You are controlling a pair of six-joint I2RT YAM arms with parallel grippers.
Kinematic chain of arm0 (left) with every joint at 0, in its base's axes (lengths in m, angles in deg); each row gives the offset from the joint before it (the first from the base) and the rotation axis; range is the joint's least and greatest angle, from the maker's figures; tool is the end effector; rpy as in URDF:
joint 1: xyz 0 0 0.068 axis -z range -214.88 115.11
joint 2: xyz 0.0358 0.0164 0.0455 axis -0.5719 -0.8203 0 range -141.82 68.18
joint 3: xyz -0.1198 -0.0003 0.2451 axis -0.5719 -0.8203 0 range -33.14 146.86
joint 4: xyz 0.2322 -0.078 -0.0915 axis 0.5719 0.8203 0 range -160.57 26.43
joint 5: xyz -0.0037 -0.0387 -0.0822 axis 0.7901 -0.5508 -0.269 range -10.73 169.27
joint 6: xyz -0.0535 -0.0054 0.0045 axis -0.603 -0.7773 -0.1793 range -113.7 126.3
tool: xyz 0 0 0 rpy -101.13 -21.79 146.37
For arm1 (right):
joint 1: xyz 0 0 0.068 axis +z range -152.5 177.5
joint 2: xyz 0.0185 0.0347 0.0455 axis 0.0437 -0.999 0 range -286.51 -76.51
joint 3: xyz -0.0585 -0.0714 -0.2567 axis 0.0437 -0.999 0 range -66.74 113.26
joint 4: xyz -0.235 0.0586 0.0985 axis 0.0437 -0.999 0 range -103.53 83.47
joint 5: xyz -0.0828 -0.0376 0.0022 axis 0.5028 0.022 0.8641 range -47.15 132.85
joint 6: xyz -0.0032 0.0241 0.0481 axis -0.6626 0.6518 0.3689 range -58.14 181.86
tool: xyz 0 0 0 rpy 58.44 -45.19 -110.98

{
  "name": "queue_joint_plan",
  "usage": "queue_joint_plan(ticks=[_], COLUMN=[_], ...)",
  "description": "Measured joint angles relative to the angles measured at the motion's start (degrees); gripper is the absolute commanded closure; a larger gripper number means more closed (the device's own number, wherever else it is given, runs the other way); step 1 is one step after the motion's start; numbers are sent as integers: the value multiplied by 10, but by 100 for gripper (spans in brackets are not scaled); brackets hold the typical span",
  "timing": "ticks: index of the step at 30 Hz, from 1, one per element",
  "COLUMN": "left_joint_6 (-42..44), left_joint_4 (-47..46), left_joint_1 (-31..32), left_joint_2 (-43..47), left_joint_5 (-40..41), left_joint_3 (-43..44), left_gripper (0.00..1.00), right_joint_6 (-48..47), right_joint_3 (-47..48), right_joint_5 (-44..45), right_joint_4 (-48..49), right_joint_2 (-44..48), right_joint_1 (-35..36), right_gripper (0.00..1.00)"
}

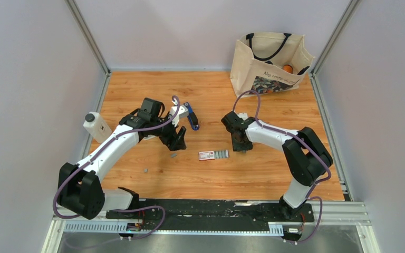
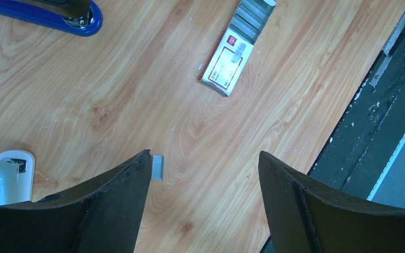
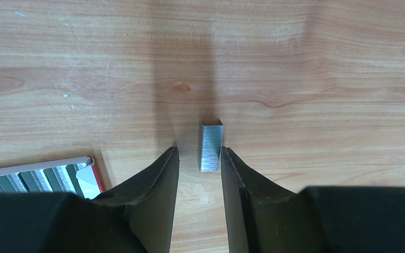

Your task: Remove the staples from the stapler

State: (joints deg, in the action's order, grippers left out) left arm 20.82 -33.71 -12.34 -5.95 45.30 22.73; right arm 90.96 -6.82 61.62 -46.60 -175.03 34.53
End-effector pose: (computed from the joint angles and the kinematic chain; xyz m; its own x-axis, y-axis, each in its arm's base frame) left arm 0.2312 -0.1174 0.2627 -0.5797 0.4659 -0.6685 0.7835 0.5440 -0.3003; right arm 0.2538 0.1771 0.1630 -0.9367 -0.1298 -0.3251 -0.0735 0.9809 -0.1801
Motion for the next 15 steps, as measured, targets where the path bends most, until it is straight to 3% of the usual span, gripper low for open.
queue_joint_plan(ticks=[15], left_joint_6=[0], left_joint_4=[2], left_joint_1=[0], left_joint_2=[0], left_joint_5=[0], left_joint_3=[0], left_gripper=[18], right_joint_6=[-1], right_joint_3=[-20], right_joint_5=[-21], right_joint_4=[27], right_joint_2=[16], right_joint_1=[-21], right_gripper=[62])
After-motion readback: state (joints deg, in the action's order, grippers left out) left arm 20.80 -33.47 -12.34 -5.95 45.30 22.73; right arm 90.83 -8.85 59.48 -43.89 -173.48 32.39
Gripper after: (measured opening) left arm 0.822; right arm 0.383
